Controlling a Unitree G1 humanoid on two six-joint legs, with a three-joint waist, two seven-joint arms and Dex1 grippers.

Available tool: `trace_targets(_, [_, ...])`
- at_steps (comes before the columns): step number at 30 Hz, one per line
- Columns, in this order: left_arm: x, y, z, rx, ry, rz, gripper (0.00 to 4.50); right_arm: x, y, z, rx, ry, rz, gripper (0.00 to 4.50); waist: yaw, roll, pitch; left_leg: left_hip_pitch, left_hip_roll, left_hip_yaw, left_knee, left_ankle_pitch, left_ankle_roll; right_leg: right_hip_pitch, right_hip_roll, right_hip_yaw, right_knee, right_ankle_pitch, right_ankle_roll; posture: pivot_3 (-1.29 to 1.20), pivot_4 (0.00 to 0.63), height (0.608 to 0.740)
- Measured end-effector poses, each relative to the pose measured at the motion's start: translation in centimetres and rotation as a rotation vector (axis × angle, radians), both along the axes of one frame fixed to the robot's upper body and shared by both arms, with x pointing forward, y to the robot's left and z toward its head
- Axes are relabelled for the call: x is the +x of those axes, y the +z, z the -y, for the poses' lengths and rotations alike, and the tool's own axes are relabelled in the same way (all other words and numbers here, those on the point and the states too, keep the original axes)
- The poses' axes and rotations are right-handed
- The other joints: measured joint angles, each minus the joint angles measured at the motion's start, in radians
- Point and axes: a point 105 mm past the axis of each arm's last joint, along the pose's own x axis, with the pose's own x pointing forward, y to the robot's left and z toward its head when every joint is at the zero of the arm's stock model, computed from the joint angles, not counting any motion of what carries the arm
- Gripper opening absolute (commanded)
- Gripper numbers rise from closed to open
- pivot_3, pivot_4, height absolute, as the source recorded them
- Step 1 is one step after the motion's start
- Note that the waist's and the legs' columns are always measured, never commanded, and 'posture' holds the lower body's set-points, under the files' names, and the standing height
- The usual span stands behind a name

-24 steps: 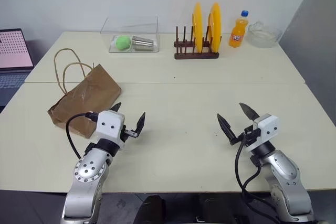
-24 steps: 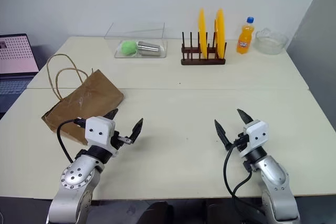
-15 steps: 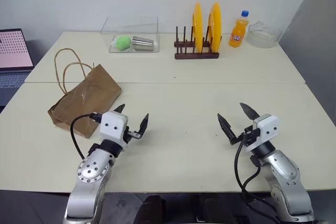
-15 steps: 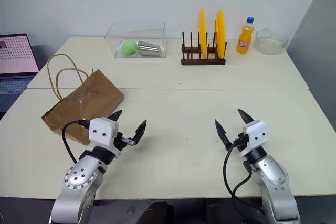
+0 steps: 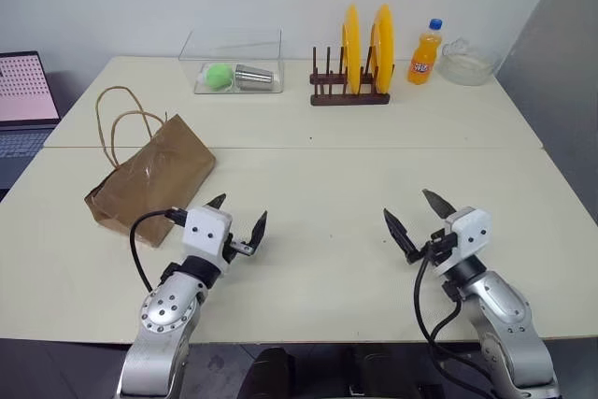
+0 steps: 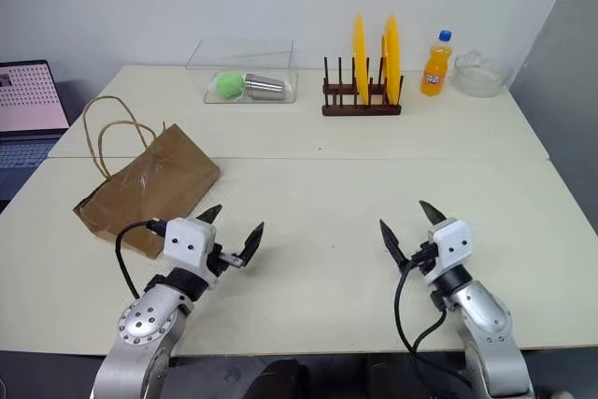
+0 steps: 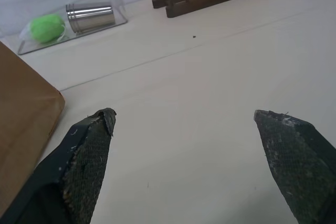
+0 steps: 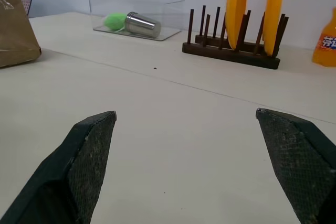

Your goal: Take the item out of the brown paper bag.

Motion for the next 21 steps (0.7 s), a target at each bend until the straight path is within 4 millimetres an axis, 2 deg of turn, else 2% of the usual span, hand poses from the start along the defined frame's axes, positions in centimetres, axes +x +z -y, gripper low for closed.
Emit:
trace_targets(6, [-0.1, 0.0, -0.4, 0.011, 0.009, -0.004, 4.48, 0.0, 0.2, -1.0, -0.023, 0.069, 0.009, 4.5, -0.001, 0.0, 0.0, 0.0, 0.0, 0.0, 0.0, 0.0, 0.0, 0.0, 0.0, 0.0, 0.0, 0.0, 0.0, 0.0, 0.15, 0.74])
trace_targets(12, [-1.0, 0.4, -3.6, 0.072, 0.033, -0.025, 4.48, 0.4, 1.8, -3.2, -0.059, 0.253, 0.04, 4.5, -0.001, 0.0, 0.0, 0.0, 0.0, 0.0, -0.001, 0.0, 0.0, 0.0, 0.0, 0.0, 0.0, 0.0, 0.0, 0.0, 0.15, 0.74])
trace_targets(14, [-1.0, 1.3, -4.9, 0.066, 0.055, -0.004, 4.48, 0.6, 2.6, -4.2, -0.052, 0.33, 0.043, 4.5, -0.001, 0.0, 0.001, 0.0, 0.0, 0.0, 0.0, 0.0, 0.0, 0.0, 0.0, 0.0, 0.0, 0.0, 0.0, 0.0, 0.15, 0.74])
trace_targets(17, [-0.9, 4.3, -7.4, 0.04, 0.116, 0.067, 4.48, 1.0, 5.1, -5.8, -0.033, 0.482, 0.074, 4.5, -0.002, -0.001, 0.001, 0.0, 0.0, -0.001, 0.0, 0.0, 0.0, 0.0, 0.0, -0.001, 0.0, 0.0, 0.0, 0.0, 0.15, 0.74])
trace_targets(21, [-1.7, 7.5, -9.3, 0.025, 0.161, 0.125, 4.48, 0.6, 6.6, -7.1, -0.028, 0.635, 0.069, 4.5, -0.001, -0.001, 0.001, 0.0, 0.0, -0.001, -0.001, 0.0, 0.0, 0.0, 0.0, -0.001, -0.001, 0.0, 0.0, 0.0, 0.15, 0.74])
